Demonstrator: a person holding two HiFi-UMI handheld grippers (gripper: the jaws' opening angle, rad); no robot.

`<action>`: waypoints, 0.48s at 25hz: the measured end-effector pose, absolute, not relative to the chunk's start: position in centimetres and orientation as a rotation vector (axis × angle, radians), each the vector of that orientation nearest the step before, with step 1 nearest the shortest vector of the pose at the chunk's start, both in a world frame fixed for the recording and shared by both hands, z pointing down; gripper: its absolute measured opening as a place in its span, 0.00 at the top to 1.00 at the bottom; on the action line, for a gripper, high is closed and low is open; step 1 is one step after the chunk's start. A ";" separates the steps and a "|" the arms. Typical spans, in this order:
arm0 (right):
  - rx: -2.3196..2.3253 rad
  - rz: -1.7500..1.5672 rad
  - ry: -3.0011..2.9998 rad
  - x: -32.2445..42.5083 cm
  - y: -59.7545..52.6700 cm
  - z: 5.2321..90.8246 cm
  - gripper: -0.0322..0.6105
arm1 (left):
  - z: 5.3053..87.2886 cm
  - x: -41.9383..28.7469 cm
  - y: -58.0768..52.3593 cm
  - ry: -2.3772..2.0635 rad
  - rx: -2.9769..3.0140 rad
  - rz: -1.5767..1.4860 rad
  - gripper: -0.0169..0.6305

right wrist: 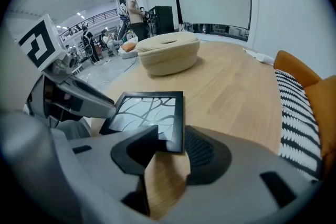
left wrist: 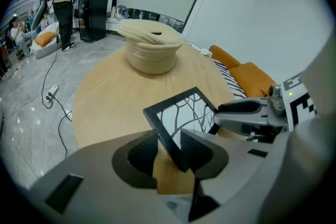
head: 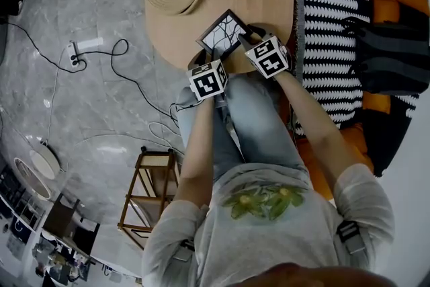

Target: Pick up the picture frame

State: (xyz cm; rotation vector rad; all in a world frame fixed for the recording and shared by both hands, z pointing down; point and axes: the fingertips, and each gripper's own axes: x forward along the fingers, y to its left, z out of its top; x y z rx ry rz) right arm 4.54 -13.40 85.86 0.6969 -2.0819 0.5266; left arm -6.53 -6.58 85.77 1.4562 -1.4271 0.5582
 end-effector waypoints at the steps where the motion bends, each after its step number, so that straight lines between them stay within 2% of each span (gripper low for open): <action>1: 0.696 0.532 -2.087 4.5 -13.5 85.9 0.72 | 85.9 -6.6 -6.6 -1.430 1.452 0.558 0.76; 12: 0.665 0.627 -2.101 4.9 -13.6 86.1 0.72 | 86.6 -6.9 -6.5 -1.422 1.404 0.514 0.77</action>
